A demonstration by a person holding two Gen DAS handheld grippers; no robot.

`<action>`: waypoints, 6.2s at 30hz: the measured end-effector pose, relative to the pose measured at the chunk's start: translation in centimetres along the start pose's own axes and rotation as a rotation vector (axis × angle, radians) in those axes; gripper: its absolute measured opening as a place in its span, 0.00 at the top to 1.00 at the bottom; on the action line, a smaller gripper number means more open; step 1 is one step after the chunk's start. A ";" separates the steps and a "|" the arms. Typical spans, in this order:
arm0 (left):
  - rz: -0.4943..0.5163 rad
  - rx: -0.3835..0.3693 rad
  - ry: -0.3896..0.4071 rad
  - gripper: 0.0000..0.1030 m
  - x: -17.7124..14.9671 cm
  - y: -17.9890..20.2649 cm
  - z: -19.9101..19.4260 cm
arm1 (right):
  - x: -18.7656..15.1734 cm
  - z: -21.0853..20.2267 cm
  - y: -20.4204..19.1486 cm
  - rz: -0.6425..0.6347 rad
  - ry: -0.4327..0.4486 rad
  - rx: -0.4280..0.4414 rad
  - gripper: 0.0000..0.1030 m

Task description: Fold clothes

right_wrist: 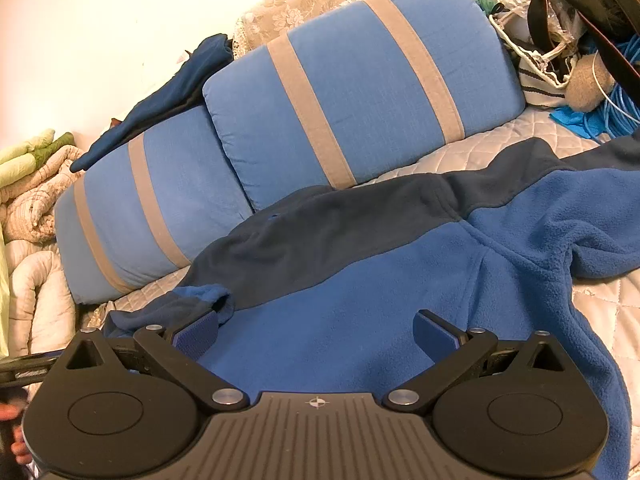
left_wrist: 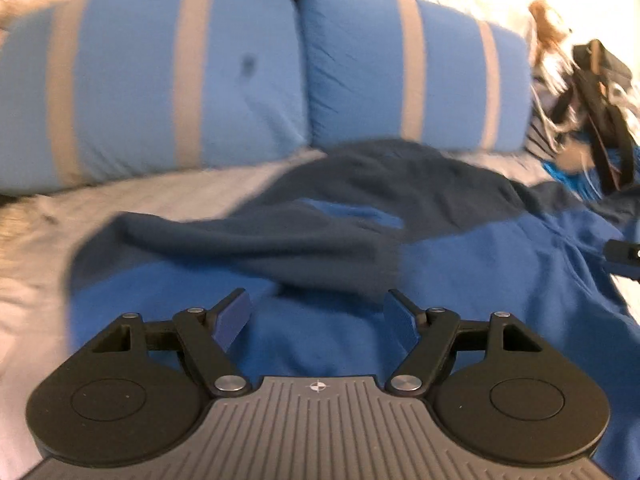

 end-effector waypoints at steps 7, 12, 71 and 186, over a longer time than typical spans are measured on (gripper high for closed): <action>0.121 -0.040 -0.282 0.29 -0.5 2.3 8.0 | 0.0 0.0 0.1 0.003 -0.001 0.004 0.00; 0.069 -0.123 -0.220 0.29 4.5 2.3 8.5 | -0.1 0.2 0.0 -0.004 -0.010 0.007 0.00; 0.309 0.182 0.206 0.83 7.9 2.3 7.2 | -0.3 0.9 -0.7 -0.014 -0.030 0.028 0.00; -1.264 0.311 0.385 0.38 -27.0 -30.5 -27.5 | -0.5 0.6 -1.0 -0.059 -0.053 -0.004 0.00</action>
Point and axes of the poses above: each gripper's, at about its wrist camera, not at the fingertips, and z roughly the way its jaws point, y to its right, x to its top, the point moved 7 cm from there along z, roughly the way its jaws point, and after that the axes turned 3 degrees about -y, right-handed, at the moved point
